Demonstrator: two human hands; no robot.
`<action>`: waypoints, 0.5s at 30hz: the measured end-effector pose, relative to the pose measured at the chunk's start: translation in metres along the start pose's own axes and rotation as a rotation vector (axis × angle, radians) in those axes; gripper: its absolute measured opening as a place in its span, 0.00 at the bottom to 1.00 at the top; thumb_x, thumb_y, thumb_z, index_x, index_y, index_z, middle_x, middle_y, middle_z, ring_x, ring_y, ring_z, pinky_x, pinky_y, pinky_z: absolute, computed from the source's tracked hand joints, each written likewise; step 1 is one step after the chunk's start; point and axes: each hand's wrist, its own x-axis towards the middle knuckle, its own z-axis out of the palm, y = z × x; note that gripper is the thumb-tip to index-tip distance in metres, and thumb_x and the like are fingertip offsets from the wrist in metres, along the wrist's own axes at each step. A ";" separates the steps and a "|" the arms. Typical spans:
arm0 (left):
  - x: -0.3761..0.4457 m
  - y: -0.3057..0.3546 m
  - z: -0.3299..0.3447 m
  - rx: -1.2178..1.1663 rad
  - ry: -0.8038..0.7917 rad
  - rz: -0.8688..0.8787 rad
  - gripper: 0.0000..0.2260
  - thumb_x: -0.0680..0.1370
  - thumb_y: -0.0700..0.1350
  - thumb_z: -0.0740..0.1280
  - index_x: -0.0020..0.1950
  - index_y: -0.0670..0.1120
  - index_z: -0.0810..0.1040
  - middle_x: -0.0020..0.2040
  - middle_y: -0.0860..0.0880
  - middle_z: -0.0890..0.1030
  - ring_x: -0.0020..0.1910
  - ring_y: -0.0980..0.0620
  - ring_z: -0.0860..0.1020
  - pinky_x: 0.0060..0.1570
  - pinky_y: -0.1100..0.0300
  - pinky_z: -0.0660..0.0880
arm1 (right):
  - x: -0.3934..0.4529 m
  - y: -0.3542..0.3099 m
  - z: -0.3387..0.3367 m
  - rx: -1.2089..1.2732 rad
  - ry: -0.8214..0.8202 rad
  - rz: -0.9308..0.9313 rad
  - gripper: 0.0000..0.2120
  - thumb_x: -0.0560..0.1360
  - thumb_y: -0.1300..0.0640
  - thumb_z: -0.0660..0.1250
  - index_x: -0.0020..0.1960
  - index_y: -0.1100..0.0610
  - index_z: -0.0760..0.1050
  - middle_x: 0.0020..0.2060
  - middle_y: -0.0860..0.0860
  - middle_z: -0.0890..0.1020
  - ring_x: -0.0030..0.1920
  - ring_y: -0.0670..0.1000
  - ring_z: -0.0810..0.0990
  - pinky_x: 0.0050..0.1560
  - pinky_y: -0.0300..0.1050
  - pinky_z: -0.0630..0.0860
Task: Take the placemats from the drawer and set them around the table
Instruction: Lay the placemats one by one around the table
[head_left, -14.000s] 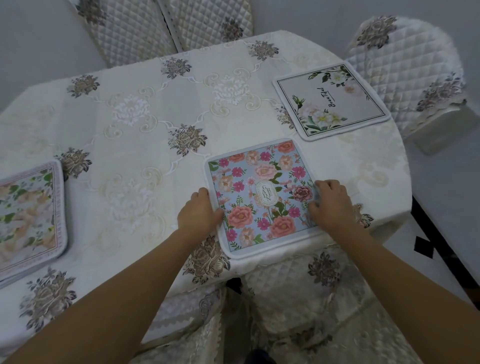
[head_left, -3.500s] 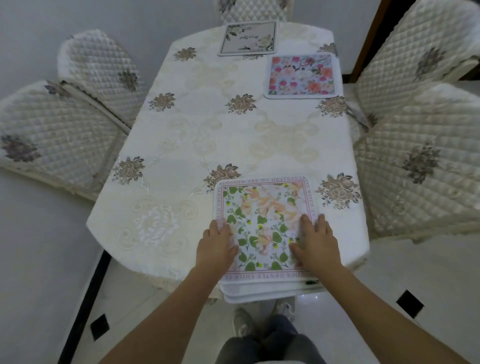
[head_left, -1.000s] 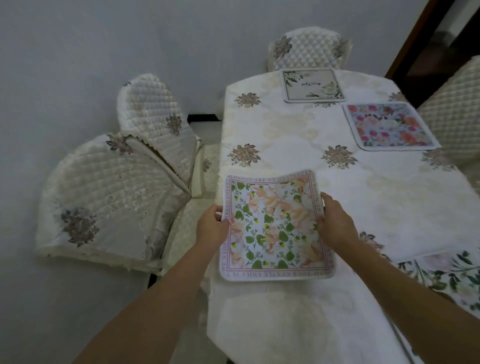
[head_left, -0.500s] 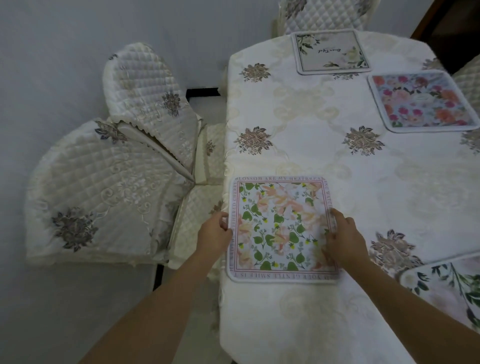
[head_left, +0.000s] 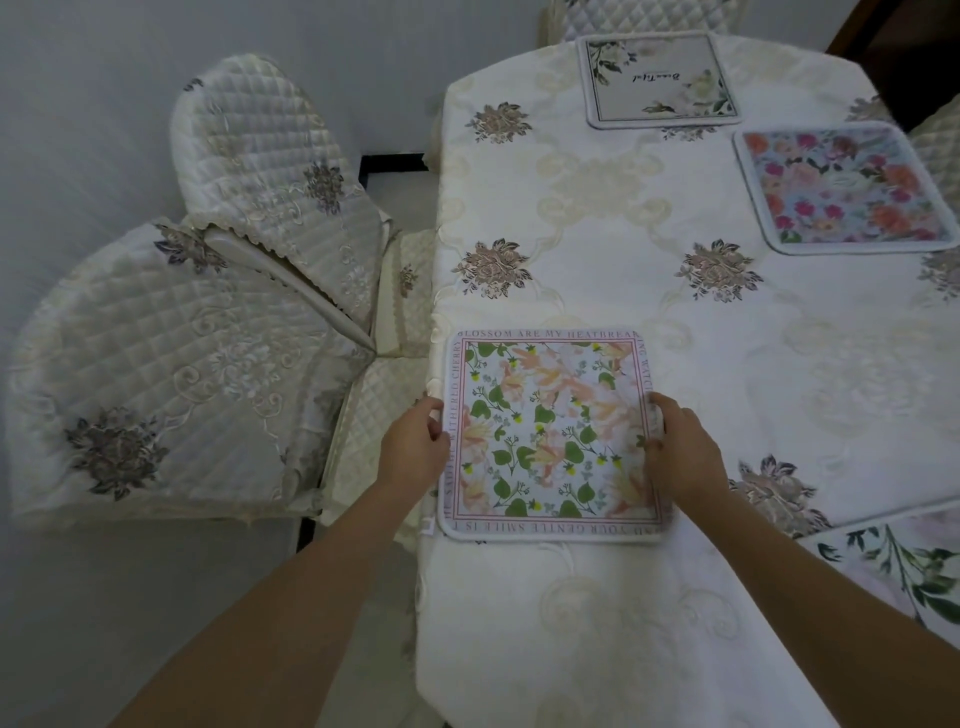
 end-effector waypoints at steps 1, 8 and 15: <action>0.000 0.000 -0.001 -0.017 0.002 0.009 0.15 0.77 0.39 0.67 0.63 0.48 0.75 0.40 0.53 0.77 0.38 0.56 0.77 0.34 0.66 0.70 | 0.000 0.001 -0.001 0.007 0.003 -0.006 0.28 0.76 0.66 0.62 0.74 0.52 0.61 0.62 0.58 0.73 0.55 0.61 0.77 0.53 0.52 0.74; -0.015 -0.007 0.005 -0.021 -0.015 0.027 0.16 0.77 0.39 0.68 0.64 0.50 0.75 0.39 0.53 0.77 0.39 0.54 0.79 0.36 0.60 0.77 | -0.019 0.014 0.000 0.006 -0.015 -0.010 0.29 0.77 0.66 0.62 0.75 0.53 0.61 0.60 0.58 0.73 0.52 0.60 0.78 0.47 0.49 0.73; -0.037 -0.011 0.013 -0.033 0.010 0.050 0.15 0.78 0.39 0.67 0.64 0.50 0.75 0.41 0.54 0.78 0.40 0.55 0.79 0.39 0.62 0.76 | -0.038 0.025 0.002 0.014 -0.012 -0.005 0.29 0.77 0.65 0.62 0.75 0.52 0.61 0.58 0.57 0.73 0.47 0.57 0.77 0.44 0.49 0.74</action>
